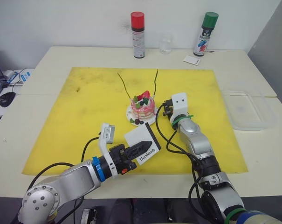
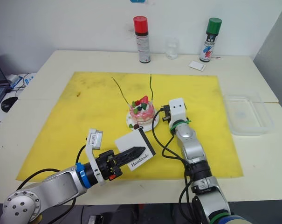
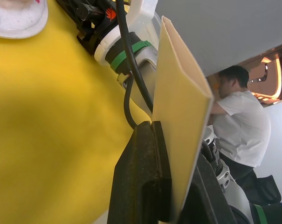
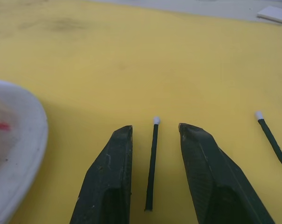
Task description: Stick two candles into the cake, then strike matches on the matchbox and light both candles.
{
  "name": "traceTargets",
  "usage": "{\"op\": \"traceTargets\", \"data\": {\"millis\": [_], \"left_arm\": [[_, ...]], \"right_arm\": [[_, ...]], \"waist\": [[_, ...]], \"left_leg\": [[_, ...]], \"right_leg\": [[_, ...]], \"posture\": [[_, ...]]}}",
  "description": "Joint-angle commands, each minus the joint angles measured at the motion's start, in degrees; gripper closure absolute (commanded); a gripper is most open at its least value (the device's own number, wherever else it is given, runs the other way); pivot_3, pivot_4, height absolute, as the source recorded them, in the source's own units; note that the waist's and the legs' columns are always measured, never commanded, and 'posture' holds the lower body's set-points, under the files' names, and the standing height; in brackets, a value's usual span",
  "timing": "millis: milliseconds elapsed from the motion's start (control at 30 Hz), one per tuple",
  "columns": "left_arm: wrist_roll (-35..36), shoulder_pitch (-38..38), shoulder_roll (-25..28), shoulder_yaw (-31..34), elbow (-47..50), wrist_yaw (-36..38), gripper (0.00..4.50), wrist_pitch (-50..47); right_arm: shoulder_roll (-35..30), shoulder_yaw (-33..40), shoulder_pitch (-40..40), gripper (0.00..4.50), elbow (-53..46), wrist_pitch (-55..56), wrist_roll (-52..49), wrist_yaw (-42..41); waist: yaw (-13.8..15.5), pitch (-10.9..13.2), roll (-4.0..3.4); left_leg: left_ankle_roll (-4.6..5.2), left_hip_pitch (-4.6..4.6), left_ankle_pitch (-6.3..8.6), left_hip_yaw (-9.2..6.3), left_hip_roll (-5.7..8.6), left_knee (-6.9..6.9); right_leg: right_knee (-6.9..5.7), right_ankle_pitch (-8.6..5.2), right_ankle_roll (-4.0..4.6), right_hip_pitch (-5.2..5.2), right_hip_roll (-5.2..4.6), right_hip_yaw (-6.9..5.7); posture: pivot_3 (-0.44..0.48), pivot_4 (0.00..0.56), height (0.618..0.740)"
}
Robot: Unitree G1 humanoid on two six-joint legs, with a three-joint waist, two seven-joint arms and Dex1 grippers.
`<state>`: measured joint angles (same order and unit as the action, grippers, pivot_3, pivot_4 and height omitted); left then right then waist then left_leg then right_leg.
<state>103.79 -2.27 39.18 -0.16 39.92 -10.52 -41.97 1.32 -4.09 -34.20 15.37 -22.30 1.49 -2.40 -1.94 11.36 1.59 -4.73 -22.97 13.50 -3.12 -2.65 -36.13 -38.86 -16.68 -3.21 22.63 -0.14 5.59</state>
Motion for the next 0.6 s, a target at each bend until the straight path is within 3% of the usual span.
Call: {"op": "traceTargets", "data": {"millis": [33, 167, 267, 467, 600], "left_arm": [[-0.21, 0.19, -0.01, -0.55, 1.82, 0.65, 4.50, 0.58], [-0.45, 0.48, 0.14, -0.81, 1.74, 0.87, 4.50, 0.56], [-0.63, 0.75, 0.06, -0.93, 1.55, 0.93, 4.50, 0.53], [-1.15, 1.32, -0.45, -1.53, 1.35, 0.95, 4.50, 0.63], [-1.34, 1.91, -0.75, -1.80, 0.99, 0.82, 4.50, 0.89]], "right_arm": [[0.89, -0.43, 0.83, 2.88, 0.09, -0.60, -0.82, -1.08], [0.50, 0.33, -0.33, 3.42, 2.03, 0.83, -1.21, -1.80], [0.07, 0.74, -1.11, 4.44, 3.25, 1.66, -1.23, -2.32], [-0.67, 1.25, -1.51, 4.48, 3.81, 2.29, -1.63, -3.82], [-3.33, 2.35, -1.45, 4.48, -0.87, -0.02, -3.87, -7.96]], "waist": [[0.00, 0.00, 0.00], [-0.04, 0.00, 0.00], [-0.07, -0.01, 0.01], [-0.09, -0.01, 0.01], [-0.05, -0.01, 0.01]], "left_leg": [[0.00, 0.00, 0.00, 0.00, 0.00, 0.00], [0.00, 0.01, 0.00, 0.00, 0.00, 0.00], [0.00, 0.03, 0.00, 0.00, 0.00, 0.00], [0.02, 0.06, -0.01, 0.00, 0.00, -0.03], [0.02, 0.06, -0.01, 0.00, 0.00, -0.04]], "right_leg": [[0.00, 0.00, 0.00, 0.00, 0.00, 0.00], [0.00, 0.00, 0.01, 0.00, 0.00, 0.00], [-0.01, 0.00, 0.01, -0.01, 0.01, 0.00], [-0.02, 0.00, 0.01, -0.06, 0.01, 0.01], [-0.02, 0.00, 0.01, -0.07, 0.01, 0.01]], "posture": [[0.000, 0.150, 0.740], [0.000, 0.150, 0.740], [0.000, 0.150, 0.740], [0.000, 0.150, 0.740], [0.000, 0.150, 0.740]]}}
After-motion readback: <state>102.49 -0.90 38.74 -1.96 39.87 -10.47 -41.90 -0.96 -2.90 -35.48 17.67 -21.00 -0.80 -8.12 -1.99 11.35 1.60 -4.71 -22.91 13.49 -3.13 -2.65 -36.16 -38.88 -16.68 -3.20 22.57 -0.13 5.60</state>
